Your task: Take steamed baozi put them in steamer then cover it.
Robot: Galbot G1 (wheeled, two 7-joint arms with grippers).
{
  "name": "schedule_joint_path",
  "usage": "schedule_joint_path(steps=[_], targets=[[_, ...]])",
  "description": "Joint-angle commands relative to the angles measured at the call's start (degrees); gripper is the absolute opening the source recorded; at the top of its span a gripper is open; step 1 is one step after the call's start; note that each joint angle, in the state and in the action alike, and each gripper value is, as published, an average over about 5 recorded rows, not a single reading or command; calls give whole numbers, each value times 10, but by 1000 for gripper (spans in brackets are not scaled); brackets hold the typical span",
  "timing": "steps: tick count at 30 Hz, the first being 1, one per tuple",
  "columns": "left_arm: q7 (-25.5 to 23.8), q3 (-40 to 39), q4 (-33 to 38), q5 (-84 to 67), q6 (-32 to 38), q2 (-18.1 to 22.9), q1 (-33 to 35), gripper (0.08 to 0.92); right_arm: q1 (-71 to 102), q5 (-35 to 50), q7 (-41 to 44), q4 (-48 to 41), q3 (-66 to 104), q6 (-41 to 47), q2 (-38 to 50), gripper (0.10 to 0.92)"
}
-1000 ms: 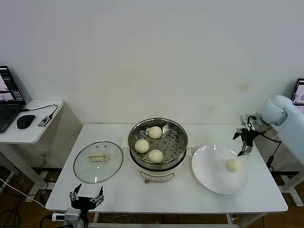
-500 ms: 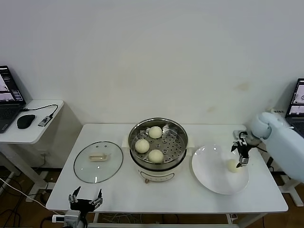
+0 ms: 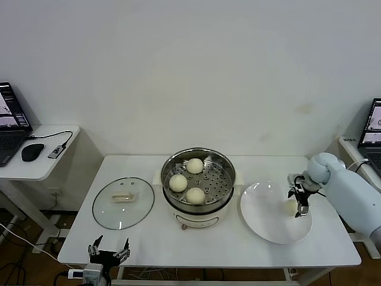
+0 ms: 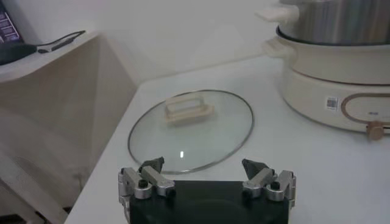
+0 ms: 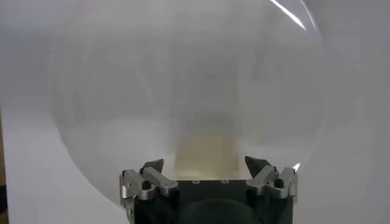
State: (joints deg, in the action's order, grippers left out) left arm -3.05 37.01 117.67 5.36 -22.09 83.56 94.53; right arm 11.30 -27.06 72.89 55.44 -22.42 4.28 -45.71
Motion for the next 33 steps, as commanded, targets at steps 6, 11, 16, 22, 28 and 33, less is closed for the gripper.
schedule_joint_path(steps=[6, 11, 16, 22, 28, 33], targets=[[0, 0, -4, 0, 0, -1, 1, 823, 4, -16, -12, -20, 3, -7, -13, 823], [0, 0, -5, 0, 0, -1, 0, 823, 3, -20, -15, -25, 4, -8, -16, 823], [0, -2, -6, 1, 0, 1, -1, 823, 2, -19, -17, -26, 4, -6, -16, 823], [0, -2, -6, 1, 0, 1, -2, 823, 3, -17, -17, -30, 6, -5, -16, 758], [0, -3, -5, 2, 0, 2, -3, 823, 0, -6, -15, -23, 6, 2, -11, 585], [0, -5, -5, 3, -1, 2, -6, 823, -20, 33, -6, 0, -1, 21, 3, 455]])
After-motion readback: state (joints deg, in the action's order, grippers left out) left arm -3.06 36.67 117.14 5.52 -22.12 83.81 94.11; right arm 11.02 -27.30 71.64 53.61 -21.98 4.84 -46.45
